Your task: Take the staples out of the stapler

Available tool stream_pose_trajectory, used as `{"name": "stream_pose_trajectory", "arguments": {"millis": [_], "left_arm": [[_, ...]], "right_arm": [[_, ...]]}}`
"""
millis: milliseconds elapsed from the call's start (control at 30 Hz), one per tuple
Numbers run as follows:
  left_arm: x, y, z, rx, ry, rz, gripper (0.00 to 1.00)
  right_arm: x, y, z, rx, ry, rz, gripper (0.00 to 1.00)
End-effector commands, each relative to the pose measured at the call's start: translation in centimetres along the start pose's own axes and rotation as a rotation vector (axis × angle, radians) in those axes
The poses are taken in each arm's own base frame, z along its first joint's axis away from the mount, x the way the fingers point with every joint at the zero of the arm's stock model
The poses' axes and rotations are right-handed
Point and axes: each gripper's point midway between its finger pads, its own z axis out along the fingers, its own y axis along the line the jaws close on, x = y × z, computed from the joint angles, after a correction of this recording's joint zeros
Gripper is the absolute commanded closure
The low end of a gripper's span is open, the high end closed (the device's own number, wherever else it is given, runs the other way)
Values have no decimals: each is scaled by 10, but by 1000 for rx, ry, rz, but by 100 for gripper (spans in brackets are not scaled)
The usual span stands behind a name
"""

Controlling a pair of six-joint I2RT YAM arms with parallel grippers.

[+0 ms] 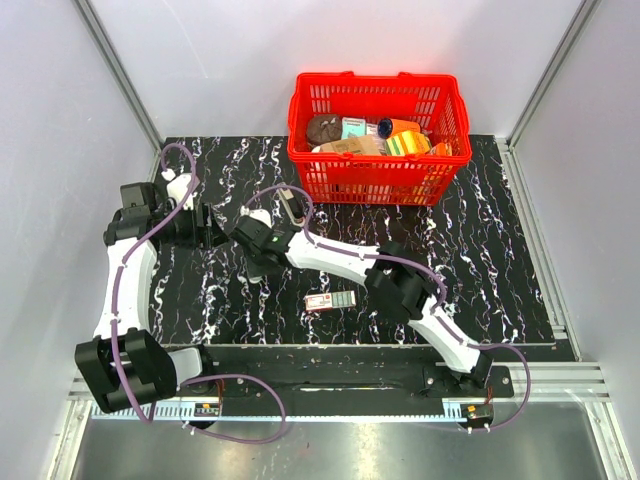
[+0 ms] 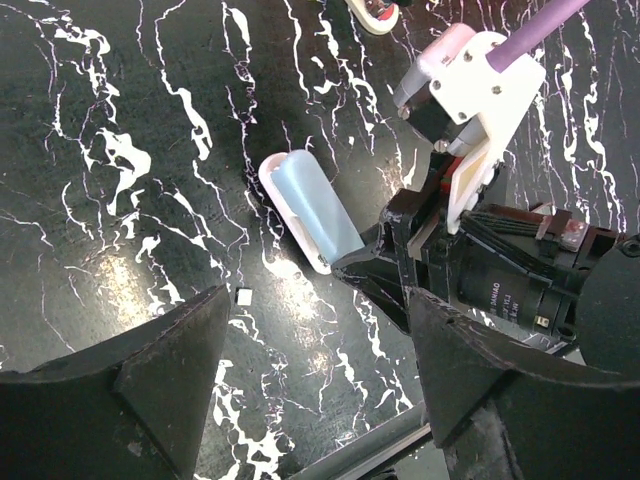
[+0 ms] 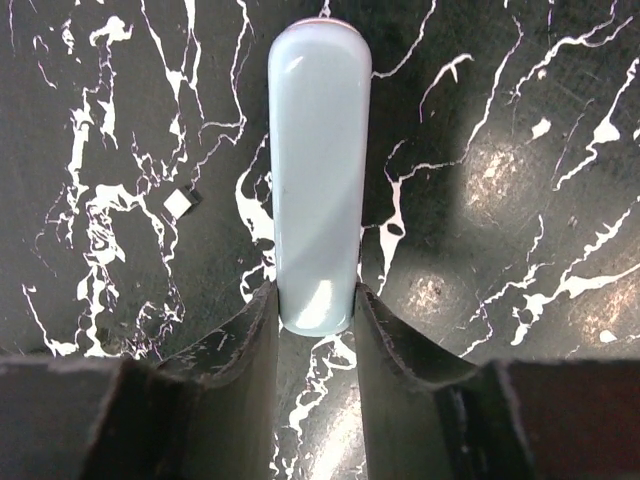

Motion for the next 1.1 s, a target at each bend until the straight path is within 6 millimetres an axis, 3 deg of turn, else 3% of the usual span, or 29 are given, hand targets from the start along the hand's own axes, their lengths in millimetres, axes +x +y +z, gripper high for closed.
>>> {"name": "stream_pose_trajectory", "arguments": {"millis": [0, 200, 333, 433, 600, 700, 867, 1067], "left_arm": [[-16, 4, -10, -55, -56, 1, 24], [-23, 6, -15, -81, -67, 5, 24], [-25, 5, -18, -89, -61, 12, 23], [-23, 6, -17, -88, -60, 10, 23], [-19, 8, -14, -90, -45, -1, 23], [-19, 9, -15, -95, -46, 0, 23], [-19, 7, -17, -95, -52, 13, 21], [-20, 5, -21, -88, -27, 35, 23]], "right_arm": [[13, 1, 9, 46, 40, -7, 59], [-2, 18, -1, 17, 33, 2, 42], [-20, 17, -24, 23, -6, -36, 13], [-37, 11, -48, 34, -42, -65, 1], [-69, -8, -80, 75, -121, -121, 1], [-97, -36, -84, 150, -186, -149, 1], [-139, -83, -64, 274, -278, -206, 1], [-182, -108, -38, 391, -416, -287, 3]]}}
